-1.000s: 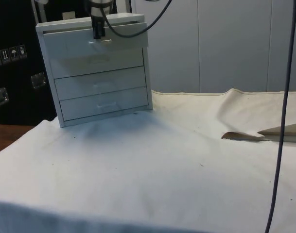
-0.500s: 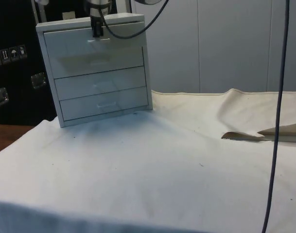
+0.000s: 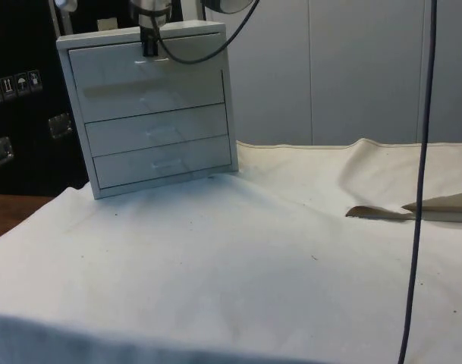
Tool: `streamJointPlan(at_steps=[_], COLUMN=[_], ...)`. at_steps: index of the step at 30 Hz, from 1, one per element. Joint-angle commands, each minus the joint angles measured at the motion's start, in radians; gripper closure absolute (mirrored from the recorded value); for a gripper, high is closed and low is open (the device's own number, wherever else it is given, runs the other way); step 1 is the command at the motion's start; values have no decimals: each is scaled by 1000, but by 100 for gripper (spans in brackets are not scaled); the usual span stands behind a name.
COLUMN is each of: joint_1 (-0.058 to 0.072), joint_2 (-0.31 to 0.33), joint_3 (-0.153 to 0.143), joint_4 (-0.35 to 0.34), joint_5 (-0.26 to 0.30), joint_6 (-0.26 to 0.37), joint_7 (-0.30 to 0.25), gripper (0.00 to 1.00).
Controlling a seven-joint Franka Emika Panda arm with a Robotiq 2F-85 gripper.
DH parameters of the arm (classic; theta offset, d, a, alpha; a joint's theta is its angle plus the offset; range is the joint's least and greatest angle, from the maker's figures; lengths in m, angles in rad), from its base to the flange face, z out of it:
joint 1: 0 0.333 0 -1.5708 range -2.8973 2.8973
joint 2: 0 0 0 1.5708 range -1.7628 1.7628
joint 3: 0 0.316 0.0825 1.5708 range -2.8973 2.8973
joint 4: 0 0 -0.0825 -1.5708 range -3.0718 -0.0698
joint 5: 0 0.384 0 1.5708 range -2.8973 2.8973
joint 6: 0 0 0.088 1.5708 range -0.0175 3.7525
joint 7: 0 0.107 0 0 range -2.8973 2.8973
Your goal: Open the drawer, then close it.
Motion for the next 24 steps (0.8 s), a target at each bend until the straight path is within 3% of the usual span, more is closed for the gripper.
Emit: streamJointPlan(at_steps=[1,5,14,22,23,24], joint_1=[-11,-3,-1,27,16,28], joint_2=[12,17,17,-12,2,-17], joint_3=[-3,-8,-7,12,15,16], joint_4=[10,13,13,0,9,-2], joint_5=[4,0,0,-15,-1,-16], joint_6=[18,11,10,-40,-31,-47], joint_7=[-2,8,9,38,28,41], gripper=[100,100,100,100,100,100])
